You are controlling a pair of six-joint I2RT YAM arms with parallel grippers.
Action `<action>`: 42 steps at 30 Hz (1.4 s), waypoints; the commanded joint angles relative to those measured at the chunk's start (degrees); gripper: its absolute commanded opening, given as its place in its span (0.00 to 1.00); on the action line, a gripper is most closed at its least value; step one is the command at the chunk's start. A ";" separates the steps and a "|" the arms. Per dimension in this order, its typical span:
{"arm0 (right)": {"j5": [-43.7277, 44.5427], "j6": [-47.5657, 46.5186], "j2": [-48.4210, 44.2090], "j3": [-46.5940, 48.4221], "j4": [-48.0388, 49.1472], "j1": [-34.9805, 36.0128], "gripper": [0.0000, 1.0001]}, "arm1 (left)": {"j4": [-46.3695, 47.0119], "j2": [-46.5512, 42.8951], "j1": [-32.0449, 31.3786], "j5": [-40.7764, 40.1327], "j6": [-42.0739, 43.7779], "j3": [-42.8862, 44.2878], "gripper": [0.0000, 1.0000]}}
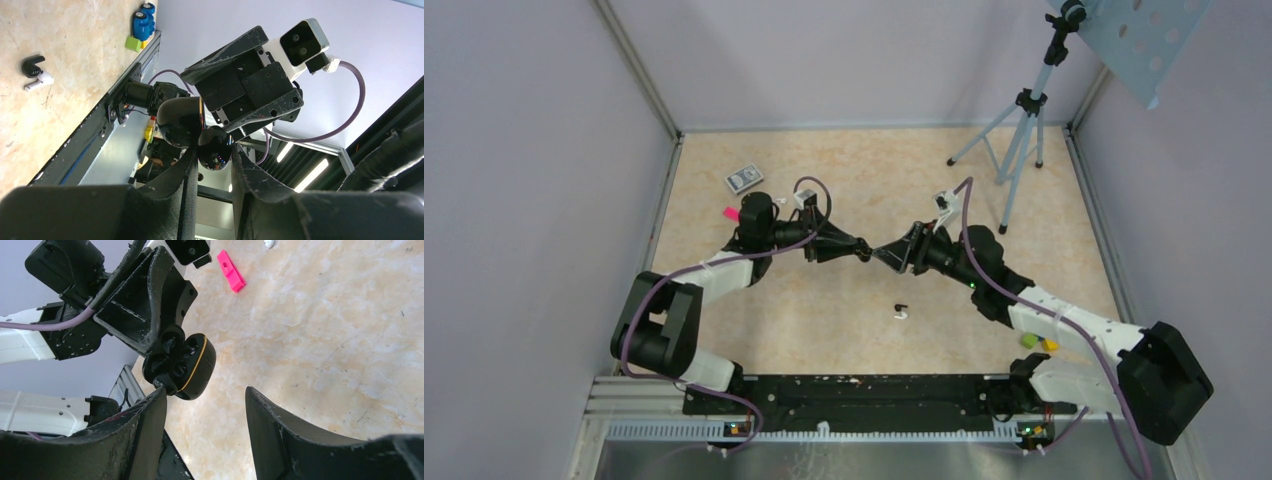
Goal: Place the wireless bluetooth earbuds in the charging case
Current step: Adjust the left earbud in the left side groove of the charging case.
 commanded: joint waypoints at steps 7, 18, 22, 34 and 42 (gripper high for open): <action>4.25 -0.79 -4.51 8.12 -11.62 0.49 0.57 | 1.35 -2.58 -0.54 2.84 3.22 -0.63 0.00; 6.57 27.00 -2.34 18.98 -42.31 0.49 0.48 | -7.96 1.91 -0.54 0.15 28.43 7.12 0.00; 3.56 35.82 -2.78 17.69 -38.68 0.57 0.49 | -0.80 4.12 -0.68 -1.72 27.39 6.46 0.00; 1.98 44.31 0.10 16.65 -35.92 0.57 0.47 | 1.08 4.98 -1.43 -2.79 27.70 7.45 0.00; 0.34 46.31 2.74 15.04 -31.19 0.58 0.41 | 2.93 5.46 -1.89 -2.26 28.45 6.51 0.00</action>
